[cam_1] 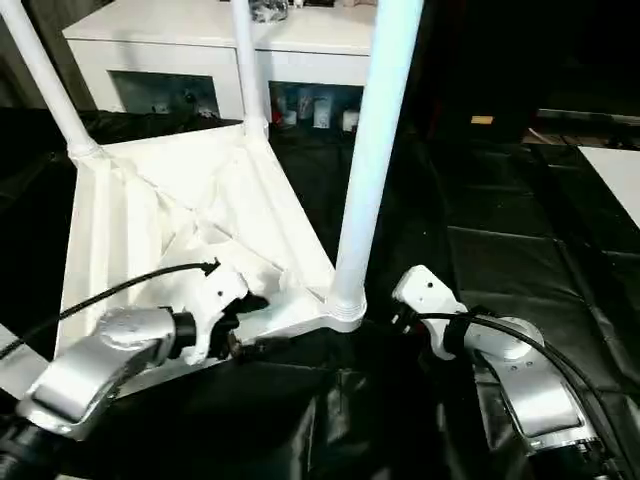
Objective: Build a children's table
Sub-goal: Rotate table base
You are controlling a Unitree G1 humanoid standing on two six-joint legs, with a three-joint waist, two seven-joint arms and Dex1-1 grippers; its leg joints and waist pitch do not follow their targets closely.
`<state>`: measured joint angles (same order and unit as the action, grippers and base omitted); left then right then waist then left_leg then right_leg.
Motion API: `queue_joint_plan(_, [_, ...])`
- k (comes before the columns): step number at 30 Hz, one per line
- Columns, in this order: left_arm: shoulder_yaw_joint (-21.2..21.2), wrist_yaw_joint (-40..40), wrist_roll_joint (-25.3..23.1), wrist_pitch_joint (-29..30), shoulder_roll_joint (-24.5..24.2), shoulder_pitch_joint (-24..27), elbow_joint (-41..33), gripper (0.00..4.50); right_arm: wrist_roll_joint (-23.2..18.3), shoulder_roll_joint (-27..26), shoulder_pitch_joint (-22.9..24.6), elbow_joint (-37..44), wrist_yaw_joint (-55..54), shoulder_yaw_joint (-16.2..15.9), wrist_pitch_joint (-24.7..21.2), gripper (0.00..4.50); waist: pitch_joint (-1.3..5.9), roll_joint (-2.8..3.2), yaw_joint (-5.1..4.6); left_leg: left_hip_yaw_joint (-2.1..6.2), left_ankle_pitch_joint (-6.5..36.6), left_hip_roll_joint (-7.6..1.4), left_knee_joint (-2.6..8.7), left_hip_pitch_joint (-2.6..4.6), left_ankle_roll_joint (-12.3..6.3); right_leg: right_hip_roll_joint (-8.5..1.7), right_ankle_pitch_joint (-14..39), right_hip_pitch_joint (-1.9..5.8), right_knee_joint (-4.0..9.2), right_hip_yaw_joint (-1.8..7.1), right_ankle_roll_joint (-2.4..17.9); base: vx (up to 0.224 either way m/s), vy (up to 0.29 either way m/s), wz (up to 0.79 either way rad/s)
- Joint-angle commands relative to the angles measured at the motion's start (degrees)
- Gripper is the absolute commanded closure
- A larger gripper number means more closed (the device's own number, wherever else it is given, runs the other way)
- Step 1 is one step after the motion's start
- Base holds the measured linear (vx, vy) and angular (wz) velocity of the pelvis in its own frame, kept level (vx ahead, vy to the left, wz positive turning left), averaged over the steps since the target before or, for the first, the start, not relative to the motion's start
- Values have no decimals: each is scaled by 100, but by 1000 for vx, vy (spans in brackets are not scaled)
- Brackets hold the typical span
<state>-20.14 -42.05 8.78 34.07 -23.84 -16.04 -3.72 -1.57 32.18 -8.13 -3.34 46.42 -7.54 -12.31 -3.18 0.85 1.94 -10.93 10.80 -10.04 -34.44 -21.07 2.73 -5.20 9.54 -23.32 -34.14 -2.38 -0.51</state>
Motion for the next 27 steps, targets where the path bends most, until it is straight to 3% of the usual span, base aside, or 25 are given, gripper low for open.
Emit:
queue_joint_plan(1, [41,38,9,81,79,-31,123,95,-6,57,29,85,13,-10,-31,81,314,-29,3,142,2090,-225,461,61,-128,-212,2607,190,534,152,831,0,0,0])
queue_joint_plan(9, [-75,-104,128,254,180,-43,92,173,-9,55,26,69,-19,11,-30,81,319,-23,-5,160,2148,-226,466,53,-137,-218,2743,179,559,141,742,0,0,0])
queue_joint_plan(18, [-152,-183,44,283,166,-122,237,251,-31,41,14,76,-13,12,-35,81,336,-16,3,146,1954,-238,466,35,-186,-217,2252,214,501,156,941,0,0,0])
queue_joint_plan(27, [-358,-376,-3,356,46,-30,160,318,-60,35,-16,25,-19,50,-24,81,339,-5,-5,139,1920,-234,460,41,-213,-221,2259,217,498,163,955,0,0,0])
